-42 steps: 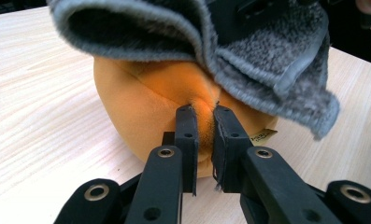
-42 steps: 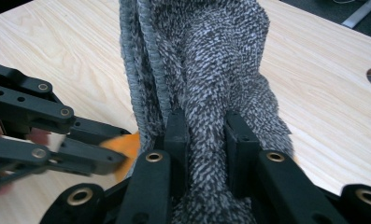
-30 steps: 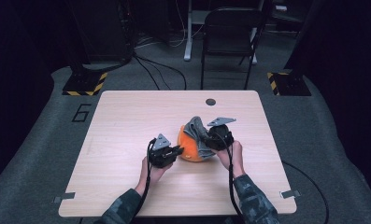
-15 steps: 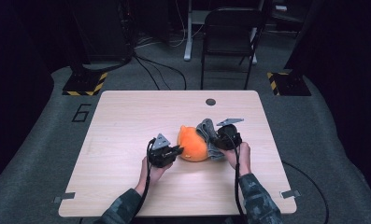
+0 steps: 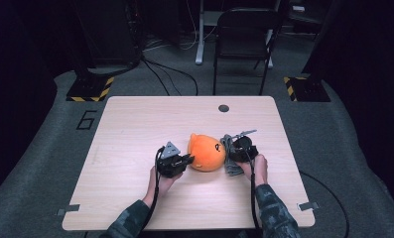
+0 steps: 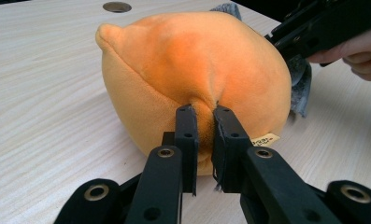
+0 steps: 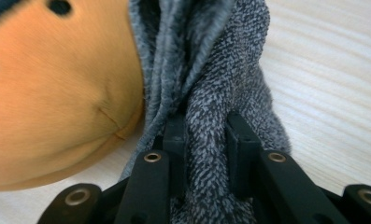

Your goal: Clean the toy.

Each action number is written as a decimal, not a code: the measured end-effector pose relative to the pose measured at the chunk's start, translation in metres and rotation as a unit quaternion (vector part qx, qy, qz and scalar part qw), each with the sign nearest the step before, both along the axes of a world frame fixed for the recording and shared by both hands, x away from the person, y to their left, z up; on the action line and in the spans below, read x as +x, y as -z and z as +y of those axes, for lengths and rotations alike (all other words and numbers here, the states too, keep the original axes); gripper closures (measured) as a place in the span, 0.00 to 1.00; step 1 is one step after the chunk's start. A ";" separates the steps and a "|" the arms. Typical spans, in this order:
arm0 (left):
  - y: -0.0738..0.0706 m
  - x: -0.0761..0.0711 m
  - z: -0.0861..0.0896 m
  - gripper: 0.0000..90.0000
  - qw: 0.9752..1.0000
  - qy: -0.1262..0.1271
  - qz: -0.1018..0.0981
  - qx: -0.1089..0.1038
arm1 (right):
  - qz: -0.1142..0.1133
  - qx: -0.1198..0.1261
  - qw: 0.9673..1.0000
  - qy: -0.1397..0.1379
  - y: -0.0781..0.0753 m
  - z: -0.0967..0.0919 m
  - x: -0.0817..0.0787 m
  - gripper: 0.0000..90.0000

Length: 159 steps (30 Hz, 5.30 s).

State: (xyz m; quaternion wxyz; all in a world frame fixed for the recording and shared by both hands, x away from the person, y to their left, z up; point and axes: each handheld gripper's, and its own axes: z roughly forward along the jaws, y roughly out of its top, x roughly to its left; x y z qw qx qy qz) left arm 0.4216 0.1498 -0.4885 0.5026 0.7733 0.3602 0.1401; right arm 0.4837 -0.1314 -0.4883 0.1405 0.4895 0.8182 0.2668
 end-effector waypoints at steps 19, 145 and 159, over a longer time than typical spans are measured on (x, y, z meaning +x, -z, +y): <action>0.000 0.000 0.001 0.89 1.000 0.006 -0.002 0.005 | -0.121 0.093 0.988 -0.021 -0.078 0.002 -0.022 0.82; -0.006 -0.003 -0.008 0.86 0.999 0.024 -0.020 0.017 | -0.101 0.109 0.984 -0.096 -0.085 0.050 -0.035 0.81; -0.006 -0.004 -0.009 0.87 0.999 0.030 -0.018 0.019 | -0.113 0.085 0.983 -0.120 -0.073 0.074 -0.040 0.82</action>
